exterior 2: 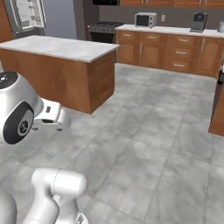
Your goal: Pick up each orange from the fridge and place one orange on each plate on the dining counter.
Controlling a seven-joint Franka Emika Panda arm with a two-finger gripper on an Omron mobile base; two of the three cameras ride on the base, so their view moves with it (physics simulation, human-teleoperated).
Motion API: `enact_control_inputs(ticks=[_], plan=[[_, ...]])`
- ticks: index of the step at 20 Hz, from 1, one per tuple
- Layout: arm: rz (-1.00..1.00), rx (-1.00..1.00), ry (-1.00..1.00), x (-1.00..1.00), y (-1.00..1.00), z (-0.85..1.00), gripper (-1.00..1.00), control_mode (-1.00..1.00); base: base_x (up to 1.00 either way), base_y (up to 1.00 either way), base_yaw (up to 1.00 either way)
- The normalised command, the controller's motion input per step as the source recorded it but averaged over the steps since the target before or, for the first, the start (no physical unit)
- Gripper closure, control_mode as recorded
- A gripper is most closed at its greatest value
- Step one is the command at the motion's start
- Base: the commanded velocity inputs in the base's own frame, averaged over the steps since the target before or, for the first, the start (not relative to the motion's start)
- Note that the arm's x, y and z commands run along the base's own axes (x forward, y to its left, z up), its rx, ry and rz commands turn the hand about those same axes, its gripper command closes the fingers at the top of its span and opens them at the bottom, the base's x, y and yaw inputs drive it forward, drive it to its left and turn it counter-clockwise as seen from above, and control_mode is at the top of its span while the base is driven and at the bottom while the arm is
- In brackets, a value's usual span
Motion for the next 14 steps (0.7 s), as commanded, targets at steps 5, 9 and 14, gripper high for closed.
enact_control_inputs(ticks=[5, 9, 14], plan=[[0.0, 0.0, 0.0, 0.0, 0.0, 0.0, -1.0, 1.0, 1.0, -0.65, 0.05], [0.0, 0.0, 0.0, 0.0, 0.0, 0.0, -1.0, 1.0, 1.0, -0.4, 0.11], [0.0, 0.0, 0.0, 0.0, 0.0, 0.0, -1.0, 1.0, 1.0, -0.3, 0.15]])
